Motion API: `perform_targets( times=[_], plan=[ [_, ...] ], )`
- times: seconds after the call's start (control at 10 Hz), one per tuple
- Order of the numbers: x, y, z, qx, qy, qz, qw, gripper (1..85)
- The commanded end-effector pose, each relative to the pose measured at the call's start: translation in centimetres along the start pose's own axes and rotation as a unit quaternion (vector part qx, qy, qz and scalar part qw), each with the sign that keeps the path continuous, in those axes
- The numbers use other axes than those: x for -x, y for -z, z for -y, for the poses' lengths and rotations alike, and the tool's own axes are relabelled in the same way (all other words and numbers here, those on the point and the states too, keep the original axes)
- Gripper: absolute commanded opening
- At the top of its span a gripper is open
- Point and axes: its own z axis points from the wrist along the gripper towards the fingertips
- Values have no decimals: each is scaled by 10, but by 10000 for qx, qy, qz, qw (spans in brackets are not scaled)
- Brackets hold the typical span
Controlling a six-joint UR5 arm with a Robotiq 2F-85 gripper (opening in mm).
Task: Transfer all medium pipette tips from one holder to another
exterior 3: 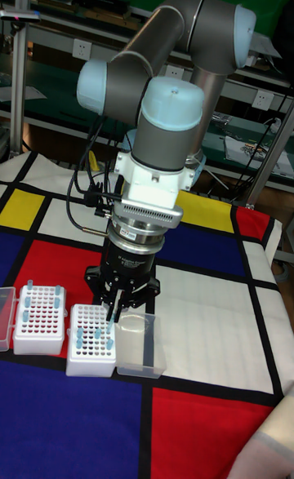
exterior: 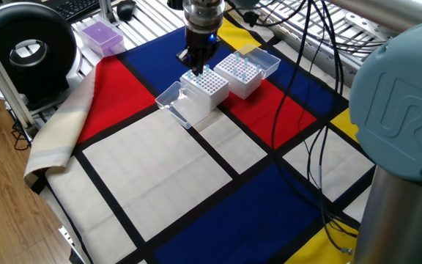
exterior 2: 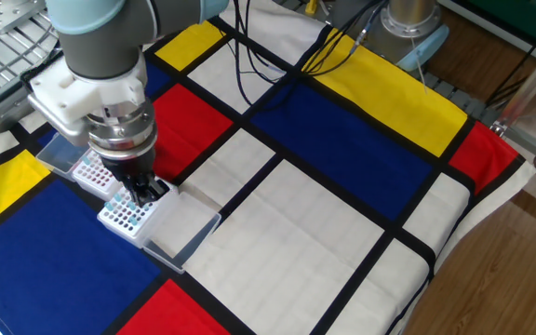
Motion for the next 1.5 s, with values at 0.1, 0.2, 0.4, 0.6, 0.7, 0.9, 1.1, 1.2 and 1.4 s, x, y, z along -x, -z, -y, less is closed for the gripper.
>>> perform_targets(
  times=[0.1,0.2,0.4,0.6,0.7,0.9,1.1,1.2,1.4],
  plan=[
    [1,28,6,57,-58,-116,9999,73],
    [1,31,6,57,-74,-124,9999,73],
    [0,37,7,-38,-118,-157,9998,73],
    [-2,44,9,-79,-115,-209,9997,73],
    [-2,47,12,-109,-89,-215,9997,70],
    [2,51,24,-175,48,-207,9996,70],
    [4,56,40,-187,180,-203,9995,70],
    [5,56,46,-224,223,-180,9993,67],
    [7,53,58,-221,309,-129,9992,57]
  ],
)
